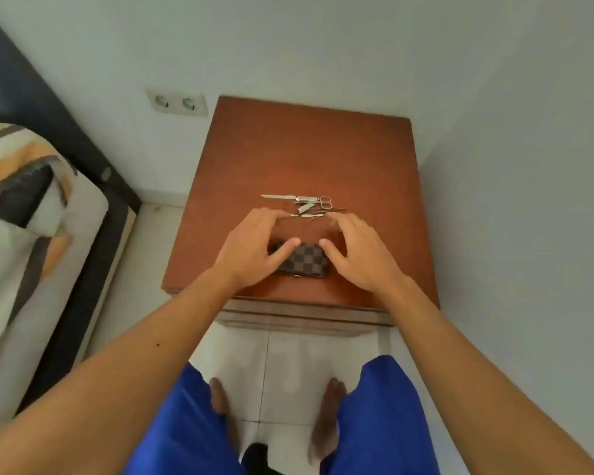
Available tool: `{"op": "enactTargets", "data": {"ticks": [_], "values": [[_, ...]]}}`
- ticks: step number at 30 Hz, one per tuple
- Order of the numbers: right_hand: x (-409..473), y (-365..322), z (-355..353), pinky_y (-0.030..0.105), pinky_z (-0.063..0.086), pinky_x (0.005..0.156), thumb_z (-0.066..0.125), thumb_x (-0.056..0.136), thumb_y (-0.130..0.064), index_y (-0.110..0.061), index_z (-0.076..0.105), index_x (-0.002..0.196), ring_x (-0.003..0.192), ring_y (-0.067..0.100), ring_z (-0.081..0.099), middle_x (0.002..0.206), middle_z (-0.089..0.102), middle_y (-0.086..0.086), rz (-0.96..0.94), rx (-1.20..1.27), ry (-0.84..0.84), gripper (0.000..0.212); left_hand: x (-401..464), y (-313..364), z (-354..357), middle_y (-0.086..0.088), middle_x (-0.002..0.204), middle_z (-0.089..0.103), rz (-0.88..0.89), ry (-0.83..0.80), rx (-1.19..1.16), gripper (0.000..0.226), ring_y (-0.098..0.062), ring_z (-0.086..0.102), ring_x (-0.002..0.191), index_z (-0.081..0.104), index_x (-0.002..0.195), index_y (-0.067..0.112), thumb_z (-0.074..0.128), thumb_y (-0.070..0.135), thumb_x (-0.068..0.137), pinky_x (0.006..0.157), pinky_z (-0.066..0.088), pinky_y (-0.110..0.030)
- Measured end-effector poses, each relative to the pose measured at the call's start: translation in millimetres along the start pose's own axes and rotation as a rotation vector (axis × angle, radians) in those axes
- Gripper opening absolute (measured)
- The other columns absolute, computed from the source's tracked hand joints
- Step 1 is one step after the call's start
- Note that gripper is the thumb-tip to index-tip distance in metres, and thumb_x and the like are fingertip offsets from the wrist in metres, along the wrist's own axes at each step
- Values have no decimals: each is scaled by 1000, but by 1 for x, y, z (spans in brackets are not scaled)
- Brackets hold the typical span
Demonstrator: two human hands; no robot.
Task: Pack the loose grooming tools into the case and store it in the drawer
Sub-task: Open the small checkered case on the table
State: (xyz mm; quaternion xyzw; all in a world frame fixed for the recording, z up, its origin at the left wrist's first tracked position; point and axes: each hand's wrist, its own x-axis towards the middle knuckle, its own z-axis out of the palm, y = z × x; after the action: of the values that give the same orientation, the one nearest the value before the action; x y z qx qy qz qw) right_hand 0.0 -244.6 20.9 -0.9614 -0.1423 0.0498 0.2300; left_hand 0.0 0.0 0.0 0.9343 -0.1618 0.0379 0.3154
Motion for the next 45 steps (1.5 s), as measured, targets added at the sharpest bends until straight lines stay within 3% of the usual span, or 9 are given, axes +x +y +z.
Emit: {"op": "enactTargets", "data": {"ticks": [6, 12, 15, 20, 26, 30, 34, 40, 45], "values": [[-38, 1, 34, 44, 45, 109, 52, 101, -48, -14, 51, 145, 128, 25, 51, 139, 58, 5, -58, -24, 64, 55, -42, -3, 30, -1, 124, 62, 46, 54, -3, 47, -19, 53, 115, 64, 127, 16, 76, 48, 94, 96, 47, -30], [-70, -16, 45, 43, 47, 106, 58, 102, -41, -14, 53, 143, 126, 24, 50, 136, 56, 3, -97, -98, 68, 50, -80, 6, 25, 0, 132, 58, -33, 37, -24, 54, -17, 53, 121, 62, 134, 16, 84, 39, 90, 101, 43, -25], [-74, -20, 47, 43, 49, 102, 64, 99, -39, -16, 59, 134, 122, 24, 53, 135, 53, 1, -90, -91, 90, 42, -81, 8, 18, 2, 138, 56, -49, -28, -5, 59, -15, 50, 127, 57, 140, 18, 83, 37, 91, 107, 45, -29], [-70, -23, 46, 38, 44, 111, 71, 97, -33, -16, 60, 124, 135, 22, 48, 150, 53, 2, -86, -22, 60, 35, -75, 5, 10, 4, 141, 54, -81, -102, -28, 60, -15, 49, 130, 55, 142, 22, 84, 31, 91, 112, 46, -35], [-63, -15, 39, 34, 48, 105, 72, 95, -38, -21, 56, 136, 124, 15, 52, 136, 57, -5, -122, 35, 40, 47, -76, -3, 16, 7, 136, 53, -163, -93, -113, 70, -10, 49, 114, 50, 148, 22, 86, 31, 89, 98, 42, -22], [-58, -8, 37, 33, 50, 101, 65, 99, -41, -23, 60, 132, 117, 11, 57, 129, 61, -8, -155, 43, 36, 38, -72, -11, 16, 9, 127, 55, -194, -104, -185, 72, -11, 54, 105, 53, 145, 26, 91, 30, 84, 94, 48, -28], [-44, -11, 33, 28, 56, 90, 56, 104, -43, -26, 67, 121, 104, 7, 63, 113, 70, -10, -56, 155, 131, 26, -72, -17, 19, 16, 118, 58, -212, -65, -269, 72, -5, 55, 101, 53, 139, 36, 94, 28, 79, 85, 45, -20], [-2, -15, 40, 29, 51, 71, 65, 97, -52, -27, 78, 92, 80, 7, 66, 81, 74, -12, 179, 370, 281, 29, -71, -18, 19, 13, 118, 58, -252, -48, -324, 81, -10, 55, 98, 50, 135, 38, 99, 26, 72, 76, 44, -11], [23, -15, 53, 26, 43, 72, 79, 90, -40, -22, 82, 93, 74, 6, 60, 83, 72, -7, 277, 367, 328, 19, -69, -25, 22, 11, 118, 52, -252, -30, -324, 92, -10, 53, 98, 52, 143, 30, 102, 27, 67, 80, 43, -6]]}}
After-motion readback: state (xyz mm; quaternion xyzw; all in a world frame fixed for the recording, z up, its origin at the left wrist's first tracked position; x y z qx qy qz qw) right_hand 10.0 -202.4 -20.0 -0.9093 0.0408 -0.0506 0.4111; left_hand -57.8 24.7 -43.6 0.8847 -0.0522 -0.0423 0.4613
